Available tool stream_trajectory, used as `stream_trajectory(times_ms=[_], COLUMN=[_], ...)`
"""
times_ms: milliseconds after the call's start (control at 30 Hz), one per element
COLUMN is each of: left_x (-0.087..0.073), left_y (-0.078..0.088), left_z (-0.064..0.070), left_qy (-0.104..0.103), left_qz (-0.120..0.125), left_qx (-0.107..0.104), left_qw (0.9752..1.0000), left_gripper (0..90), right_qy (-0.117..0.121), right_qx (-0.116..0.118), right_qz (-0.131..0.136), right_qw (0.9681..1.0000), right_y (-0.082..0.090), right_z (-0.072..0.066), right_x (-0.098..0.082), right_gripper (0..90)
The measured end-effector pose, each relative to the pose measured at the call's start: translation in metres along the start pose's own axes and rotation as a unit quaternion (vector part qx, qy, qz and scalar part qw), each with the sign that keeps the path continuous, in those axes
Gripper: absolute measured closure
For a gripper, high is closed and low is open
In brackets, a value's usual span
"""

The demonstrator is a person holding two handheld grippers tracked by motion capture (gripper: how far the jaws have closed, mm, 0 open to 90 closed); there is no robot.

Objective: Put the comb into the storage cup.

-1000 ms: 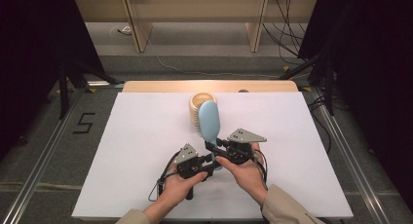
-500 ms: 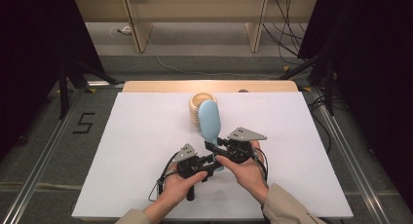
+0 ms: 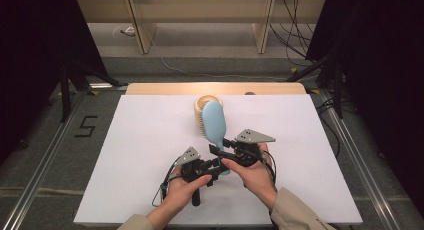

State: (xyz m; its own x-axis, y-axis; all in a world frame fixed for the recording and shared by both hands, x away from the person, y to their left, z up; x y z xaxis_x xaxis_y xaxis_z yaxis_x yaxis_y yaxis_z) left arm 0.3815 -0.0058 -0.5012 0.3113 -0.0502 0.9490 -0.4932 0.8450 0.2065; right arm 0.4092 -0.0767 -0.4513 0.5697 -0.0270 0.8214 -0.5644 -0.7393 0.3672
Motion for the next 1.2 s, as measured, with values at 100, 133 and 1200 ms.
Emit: stream_trajectory(times_ms=[100, 133, 1200], left_x=[0.001, 0.001, 0.004], left_y=[0.000, 0.001, 0.003], left_z=[0.000, 0.000, -0.002], left_qy=[-0.001, 0.000, 0.006], left_qz=[0.002, 0.003, 0.013], left_qx=[0.000, -0.002, -0.003], left_qw=[1.0000, 1.0000, 0.9999], left_gripper=[64.7, 64.7, 64.7], right_qy=[-0.001, -0.001, 0.025], right_qx=[0.002, 0.003, 0.003], right_qz=[-0.003, -0.003, 0.012], right_qw=[1.0000, 1.0000, 0.9996], right_y=[0.000, -0.001, 0.016], right_z=[-0.001, -0.001, -0.009], right_x=[-0.001, -0.001, 0.026], right_gripper=[50.6, 49.2, 0.3])
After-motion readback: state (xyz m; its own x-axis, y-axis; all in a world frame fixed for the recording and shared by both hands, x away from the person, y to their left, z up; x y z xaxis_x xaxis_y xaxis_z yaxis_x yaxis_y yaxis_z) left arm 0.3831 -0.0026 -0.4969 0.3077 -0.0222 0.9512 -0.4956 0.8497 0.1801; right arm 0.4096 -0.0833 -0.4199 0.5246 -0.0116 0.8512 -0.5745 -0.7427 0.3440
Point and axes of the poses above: each handheld gripper's, and its own axes: y roughly backward along the jaws, x roughly out of its top, z roughly to its right, the point moved 7 cm from there along -y, roughly forward along the jaws, and after that the axes turned 15 degrees about -y, right-handed, at the moved point
